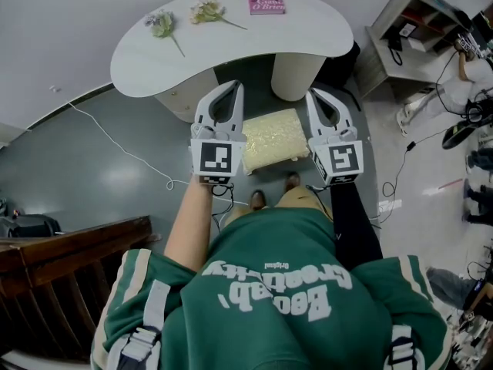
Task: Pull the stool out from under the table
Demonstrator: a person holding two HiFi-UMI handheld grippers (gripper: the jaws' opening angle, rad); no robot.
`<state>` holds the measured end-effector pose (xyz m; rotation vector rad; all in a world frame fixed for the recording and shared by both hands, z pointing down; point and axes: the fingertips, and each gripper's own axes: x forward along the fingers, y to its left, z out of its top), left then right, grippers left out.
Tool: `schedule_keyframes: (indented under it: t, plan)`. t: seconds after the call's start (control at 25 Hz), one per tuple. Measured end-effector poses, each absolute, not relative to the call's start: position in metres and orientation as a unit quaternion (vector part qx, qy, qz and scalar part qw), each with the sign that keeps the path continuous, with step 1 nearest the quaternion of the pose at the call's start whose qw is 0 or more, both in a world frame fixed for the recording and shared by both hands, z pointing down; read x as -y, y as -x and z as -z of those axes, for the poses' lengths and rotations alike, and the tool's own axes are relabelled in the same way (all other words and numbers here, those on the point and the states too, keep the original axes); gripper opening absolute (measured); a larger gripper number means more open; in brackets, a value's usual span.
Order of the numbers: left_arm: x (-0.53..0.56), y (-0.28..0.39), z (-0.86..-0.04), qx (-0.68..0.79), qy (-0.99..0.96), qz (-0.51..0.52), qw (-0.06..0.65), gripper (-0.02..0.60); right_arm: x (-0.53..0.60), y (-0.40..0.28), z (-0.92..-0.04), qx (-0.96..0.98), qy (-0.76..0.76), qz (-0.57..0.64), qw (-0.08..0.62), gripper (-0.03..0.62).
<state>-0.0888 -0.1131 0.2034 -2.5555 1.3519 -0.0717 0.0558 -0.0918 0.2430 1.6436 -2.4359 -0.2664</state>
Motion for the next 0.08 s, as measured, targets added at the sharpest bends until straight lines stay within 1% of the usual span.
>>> schedule_keyframes:
  t: [0.08]
  plan:
    - [0.1113, 0.086, -0.2035, -0.46, 0.879, 0.022, 0.122, 0.014, 0.0905, -0.0573, -0.2427, 0.823, -0.553, 0.09, 0.096, 0.006]
